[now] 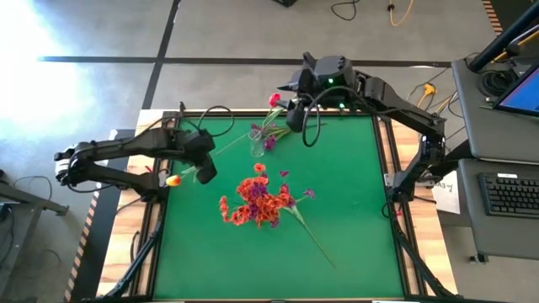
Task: Sort flowers into vase by color
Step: Put the yellow tulip into the transparent vase
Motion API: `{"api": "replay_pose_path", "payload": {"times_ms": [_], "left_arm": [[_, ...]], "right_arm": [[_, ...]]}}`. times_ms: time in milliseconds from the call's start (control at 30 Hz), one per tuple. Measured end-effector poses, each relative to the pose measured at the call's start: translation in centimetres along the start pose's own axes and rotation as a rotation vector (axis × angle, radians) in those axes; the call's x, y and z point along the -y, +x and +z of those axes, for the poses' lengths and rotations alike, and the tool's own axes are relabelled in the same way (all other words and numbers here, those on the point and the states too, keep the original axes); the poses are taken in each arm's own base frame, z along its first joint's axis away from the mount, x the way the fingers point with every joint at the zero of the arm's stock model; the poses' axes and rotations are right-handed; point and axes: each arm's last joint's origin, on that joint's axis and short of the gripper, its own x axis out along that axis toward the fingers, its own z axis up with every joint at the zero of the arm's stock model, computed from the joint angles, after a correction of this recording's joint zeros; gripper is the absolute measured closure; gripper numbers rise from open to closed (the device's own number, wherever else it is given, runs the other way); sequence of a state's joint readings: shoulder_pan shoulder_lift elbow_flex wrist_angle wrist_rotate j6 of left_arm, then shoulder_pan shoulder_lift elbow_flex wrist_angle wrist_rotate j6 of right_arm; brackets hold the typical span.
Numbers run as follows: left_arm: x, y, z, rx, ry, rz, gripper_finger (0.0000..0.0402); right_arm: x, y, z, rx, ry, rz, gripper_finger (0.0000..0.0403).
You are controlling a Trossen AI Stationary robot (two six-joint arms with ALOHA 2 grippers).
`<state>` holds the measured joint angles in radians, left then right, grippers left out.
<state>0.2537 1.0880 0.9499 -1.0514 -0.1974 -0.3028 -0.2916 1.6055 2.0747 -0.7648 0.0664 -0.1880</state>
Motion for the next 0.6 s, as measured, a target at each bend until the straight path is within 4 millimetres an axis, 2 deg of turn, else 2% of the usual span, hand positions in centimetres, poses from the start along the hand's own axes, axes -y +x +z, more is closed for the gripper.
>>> {"api": "replay_pose_path", "payload": {"times_ms": [267,600], "left_arm": [[-0.4,-2.4,-0.1,0.098,-0.023,-0.032,0.0401],[-0.9,-5.5,0.8,0.216,0.033,-0.032,0.0401]], "right_arm": [[-2.2,1.2,0.9,0.086,-0.071,0.046,0.0207],[-3.2,2.1,0.5,0.048,-0.066,0.057,0.0207]]}}
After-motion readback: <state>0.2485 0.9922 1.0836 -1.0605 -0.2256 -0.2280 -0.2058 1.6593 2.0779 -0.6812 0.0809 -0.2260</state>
